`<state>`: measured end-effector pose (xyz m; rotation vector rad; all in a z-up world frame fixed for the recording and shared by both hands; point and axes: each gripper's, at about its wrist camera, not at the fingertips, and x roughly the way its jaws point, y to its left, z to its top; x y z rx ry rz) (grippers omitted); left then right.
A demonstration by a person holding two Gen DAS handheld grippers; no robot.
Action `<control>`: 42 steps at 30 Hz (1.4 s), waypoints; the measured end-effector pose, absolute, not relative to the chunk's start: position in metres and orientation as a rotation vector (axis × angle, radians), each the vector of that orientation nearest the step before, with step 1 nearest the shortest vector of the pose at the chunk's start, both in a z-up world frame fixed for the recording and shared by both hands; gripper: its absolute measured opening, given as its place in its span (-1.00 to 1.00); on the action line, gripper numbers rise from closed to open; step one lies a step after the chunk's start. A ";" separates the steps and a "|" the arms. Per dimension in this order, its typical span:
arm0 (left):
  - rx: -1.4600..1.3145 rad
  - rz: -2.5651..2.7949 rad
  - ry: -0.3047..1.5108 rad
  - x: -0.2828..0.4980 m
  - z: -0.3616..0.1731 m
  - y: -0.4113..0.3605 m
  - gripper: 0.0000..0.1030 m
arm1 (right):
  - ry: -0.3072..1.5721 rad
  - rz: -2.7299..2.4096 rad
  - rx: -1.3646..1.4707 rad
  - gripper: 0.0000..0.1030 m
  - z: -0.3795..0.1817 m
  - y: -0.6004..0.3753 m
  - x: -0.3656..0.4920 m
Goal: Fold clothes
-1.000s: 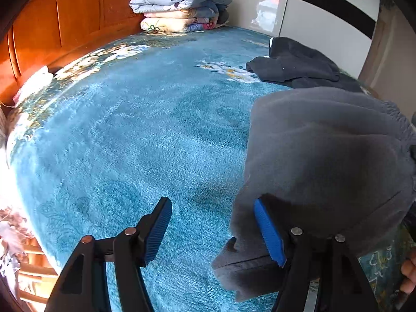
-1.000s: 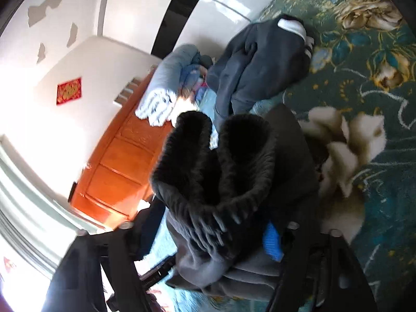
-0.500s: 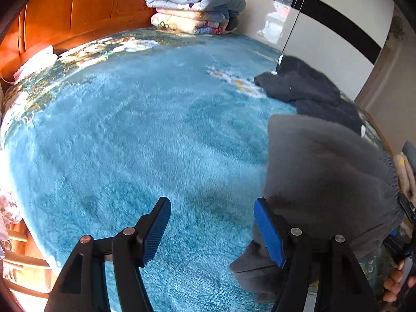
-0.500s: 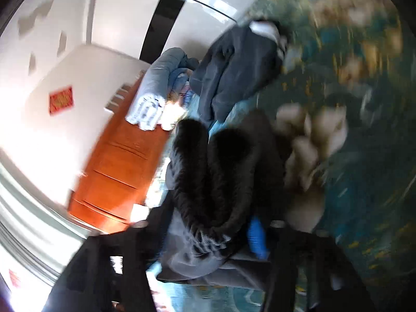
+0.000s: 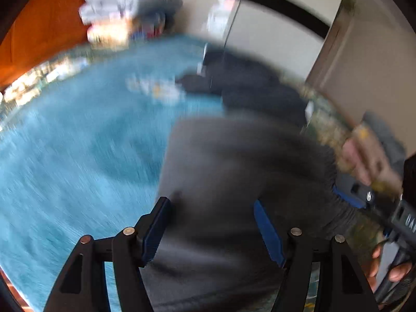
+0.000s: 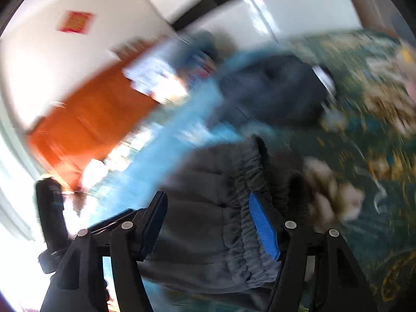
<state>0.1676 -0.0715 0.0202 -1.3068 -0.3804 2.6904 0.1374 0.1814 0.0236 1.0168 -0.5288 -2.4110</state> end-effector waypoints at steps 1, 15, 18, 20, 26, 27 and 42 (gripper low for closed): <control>-1.305 2.676 -0.371 0.164 0.020 -0.067 0.39 | -0.545 -2.407 1.038 0.29 0.021 0.182 0.135; -1.300 2.552 -0.783 0.193 0.018 -0.149 0.43 | -1.044 -2.281 1.071 0.43 -0.027 0.258 0.164; -1.308 2.464 -0.846 0.181 0.008 -0.150 0.57 | -1.111 -2.213 1.080 0.48 -0.042 0.260 0.159; -1.314 2.406 -0.897 0.173 0.001 -0.152 0.60 | -1.094 -2.210 1.064 0.58 -0.040 0.257 0.157; -1.304 2.338 -0.904 0.153 -0.003 -0.147 0.68 | -0.950 -2.232 1.087 0.63 -0.038 0.230 0.145; -1.306 2.332 -0.895 0.150 -0.003 -0.145 0.68 | -0.943 -2.231 1.085 0.65 -0.039 0.228 0.142; -1.300 2.302 -0.814 0.142 -0.002 -0.121 0.70 | -0.957 -2.271 1.077 0.54 -0.040 0.214 0.133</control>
